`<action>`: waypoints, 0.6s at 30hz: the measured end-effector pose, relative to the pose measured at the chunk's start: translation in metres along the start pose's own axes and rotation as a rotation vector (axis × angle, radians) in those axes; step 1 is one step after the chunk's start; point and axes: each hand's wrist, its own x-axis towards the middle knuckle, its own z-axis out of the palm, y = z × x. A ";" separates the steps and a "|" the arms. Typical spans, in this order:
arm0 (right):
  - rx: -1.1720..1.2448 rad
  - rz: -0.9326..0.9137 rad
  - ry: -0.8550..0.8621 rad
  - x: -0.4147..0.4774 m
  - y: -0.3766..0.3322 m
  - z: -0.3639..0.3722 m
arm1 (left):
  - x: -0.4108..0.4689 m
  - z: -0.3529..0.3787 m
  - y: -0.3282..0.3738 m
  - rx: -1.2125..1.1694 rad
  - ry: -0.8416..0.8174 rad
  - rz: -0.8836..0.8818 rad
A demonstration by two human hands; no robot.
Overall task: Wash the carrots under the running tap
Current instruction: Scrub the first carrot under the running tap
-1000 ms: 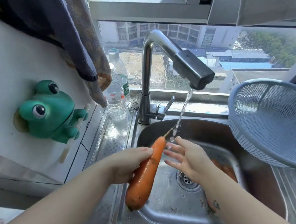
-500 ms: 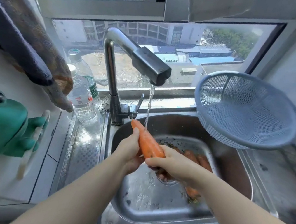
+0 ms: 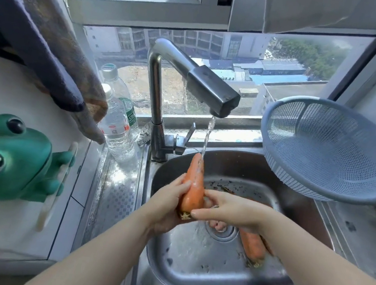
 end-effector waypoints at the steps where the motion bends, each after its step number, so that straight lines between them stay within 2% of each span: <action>1: -0.015 0.028 0.072 0.001 0.000 -0.006 | -0.002 -0.002 0.001 0.019 -0.010 -0.008; 3: 0.151 0.121 0.230 0.007 0.002 -0.015 | -0.003 -0.006 0.000 0.083 -0.045 -0.018; 5: 0.428 0.160 0.208 0.015 0.004 -0.013 | -0.004 -0.005 0.000 0.172 -0.082 -0.025; 7: 0.645 0.110 0.210 0.021 0.005 -0.006 | -0.001 -0.004 0.002 0.222 -0.125 -0.018; 9: 0.828 0.064 0.329 0.026 0.004 -0.002 | 0.001 -0.001 0.008 0.207 -0.081 0.006; 14: 1.178 0.103 0.591 0.032 0.006 0.002 | 0.003 -0.007 0.002 0.098 0.063 0.142; 18: 1.303 0.149 0.632 0.030 0.009 0.011 | 0.004 -0.006 -0.011 0.455 0.148 0.336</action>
